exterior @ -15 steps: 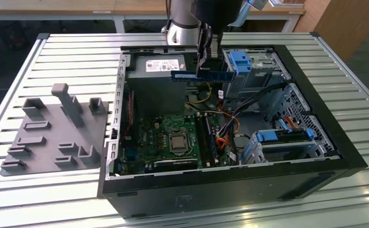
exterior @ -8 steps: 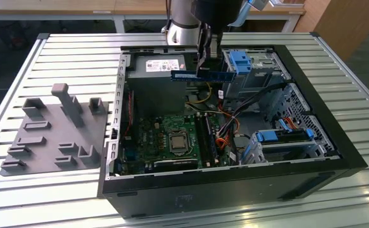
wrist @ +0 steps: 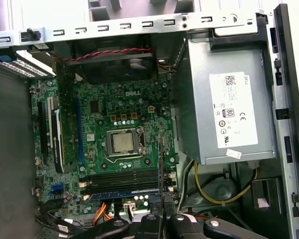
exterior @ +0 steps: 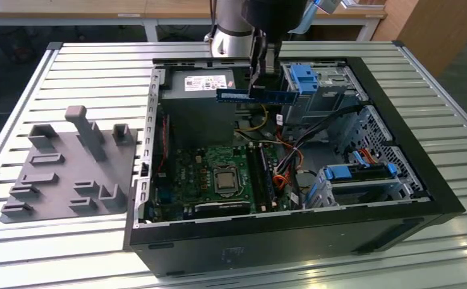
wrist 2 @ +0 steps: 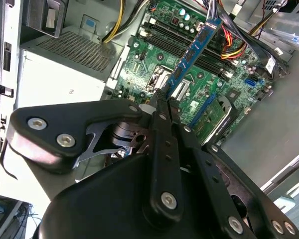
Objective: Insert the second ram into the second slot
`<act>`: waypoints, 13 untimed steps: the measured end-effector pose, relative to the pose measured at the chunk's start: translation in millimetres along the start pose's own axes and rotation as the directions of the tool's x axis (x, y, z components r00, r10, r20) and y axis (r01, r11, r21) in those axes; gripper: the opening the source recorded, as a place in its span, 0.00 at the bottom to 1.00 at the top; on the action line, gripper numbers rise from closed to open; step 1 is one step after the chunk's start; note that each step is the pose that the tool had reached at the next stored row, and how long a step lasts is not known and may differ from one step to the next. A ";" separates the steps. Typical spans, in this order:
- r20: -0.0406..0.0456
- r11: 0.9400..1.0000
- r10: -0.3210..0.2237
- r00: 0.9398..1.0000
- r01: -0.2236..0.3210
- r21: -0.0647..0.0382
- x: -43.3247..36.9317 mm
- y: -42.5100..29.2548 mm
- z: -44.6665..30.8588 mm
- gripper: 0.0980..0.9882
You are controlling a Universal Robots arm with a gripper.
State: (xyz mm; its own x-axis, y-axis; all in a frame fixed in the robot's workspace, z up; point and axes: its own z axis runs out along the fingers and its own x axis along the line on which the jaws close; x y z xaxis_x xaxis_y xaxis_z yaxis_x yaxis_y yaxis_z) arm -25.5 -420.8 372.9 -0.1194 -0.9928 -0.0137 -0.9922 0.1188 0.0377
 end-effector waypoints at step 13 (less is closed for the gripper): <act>0.001 1.000 0.031 1.000 -0.031 0.000 0.0 0.0 0.1 0.04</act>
State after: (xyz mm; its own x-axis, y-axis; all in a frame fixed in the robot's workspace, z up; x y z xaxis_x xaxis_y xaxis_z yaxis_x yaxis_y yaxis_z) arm -25.5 -420.8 372.9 -0.1503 -0.9885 -0.0138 -0.9880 0.1497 0.0377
